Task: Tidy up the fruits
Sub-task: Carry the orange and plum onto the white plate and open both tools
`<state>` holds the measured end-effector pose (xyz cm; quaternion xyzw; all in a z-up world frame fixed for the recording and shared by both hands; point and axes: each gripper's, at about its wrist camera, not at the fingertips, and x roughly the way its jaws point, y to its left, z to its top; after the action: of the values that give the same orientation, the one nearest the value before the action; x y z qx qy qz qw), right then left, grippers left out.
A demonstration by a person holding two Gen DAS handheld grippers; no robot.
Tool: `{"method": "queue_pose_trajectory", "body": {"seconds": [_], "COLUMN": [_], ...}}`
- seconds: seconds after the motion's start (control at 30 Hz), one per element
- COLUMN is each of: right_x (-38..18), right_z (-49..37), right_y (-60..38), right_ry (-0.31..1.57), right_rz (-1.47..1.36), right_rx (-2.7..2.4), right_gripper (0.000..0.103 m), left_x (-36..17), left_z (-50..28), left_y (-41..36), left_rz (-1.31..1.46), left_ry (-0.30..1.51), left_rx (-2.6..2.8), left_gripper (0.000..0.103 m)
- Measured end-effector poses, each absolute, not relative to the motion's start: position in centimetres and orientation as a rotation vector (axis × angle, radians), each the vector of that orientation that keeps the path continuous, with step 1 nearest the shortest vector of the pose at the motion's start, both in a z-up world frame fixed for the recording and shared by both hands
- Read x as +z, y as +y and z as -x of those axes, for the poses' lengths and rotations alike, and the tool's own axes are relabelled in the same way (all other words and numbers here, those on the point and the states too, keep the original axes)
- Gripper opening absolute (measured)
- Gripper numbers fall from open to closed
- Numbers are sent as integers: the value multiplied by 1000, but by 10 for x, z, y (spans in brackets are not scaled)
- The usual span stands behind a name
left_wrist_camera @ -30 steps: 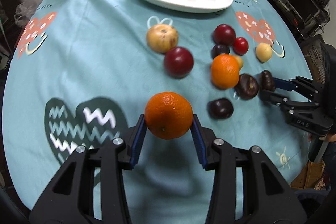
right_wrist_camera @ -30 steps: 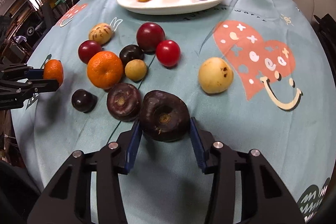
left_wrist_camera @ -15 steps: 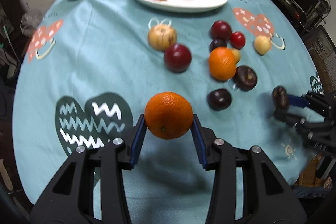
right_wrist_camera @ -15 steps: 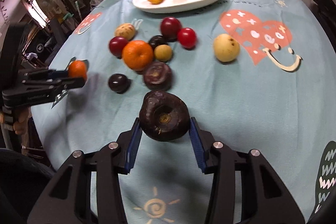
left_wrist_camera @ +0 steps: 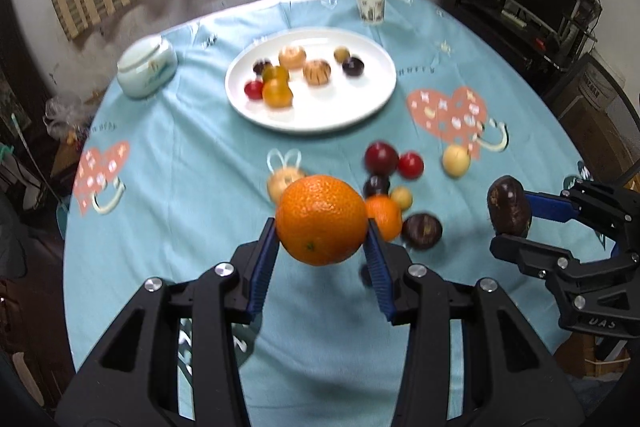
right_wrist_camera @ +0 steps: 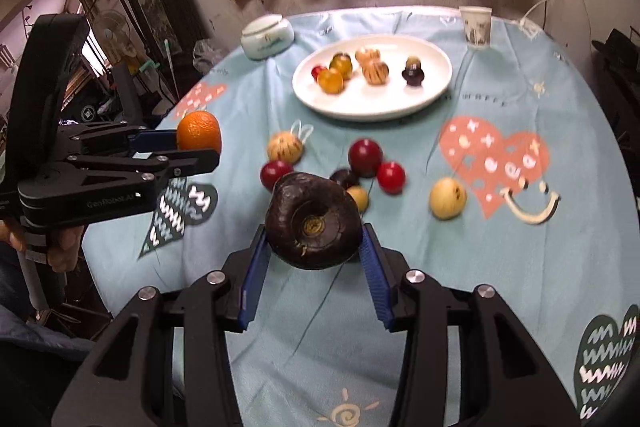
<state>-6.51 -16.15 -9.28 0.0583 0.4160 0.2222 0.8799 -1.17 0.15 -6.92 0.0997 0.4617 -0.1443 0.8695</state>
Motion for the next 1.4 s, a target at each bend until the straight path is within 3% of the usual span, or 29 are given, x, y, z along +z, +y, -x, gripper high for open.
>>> {"method": "queue_pose_trajectory", "body": {"seconds": [0.17, 0.5, 0.97, 1.4], "right_x": [-92, -141, -72, -88], "right_z": [59, 57, -65, -145], "right_y": [-159, -149, -158, -166], "right_ry": [877, 1039, 830, 853], "right_rz": [-106, -107, -56, -72], "right_rx": [470, 487, 442, 419], "right_gripper": [46, 46, 46, 46], "left_x": [-65, -122, -61, -85], "left_z": [5, -3, -112, -182], "left_y": [1, 20, -9, -24], "left_rz": [-210, -170, -149, -109], "left_ry": [955, 1128, 954, 997], "left_rx": [-297, -265, -268, -249], "left_gripper": [44, 44, 44, 44]}}
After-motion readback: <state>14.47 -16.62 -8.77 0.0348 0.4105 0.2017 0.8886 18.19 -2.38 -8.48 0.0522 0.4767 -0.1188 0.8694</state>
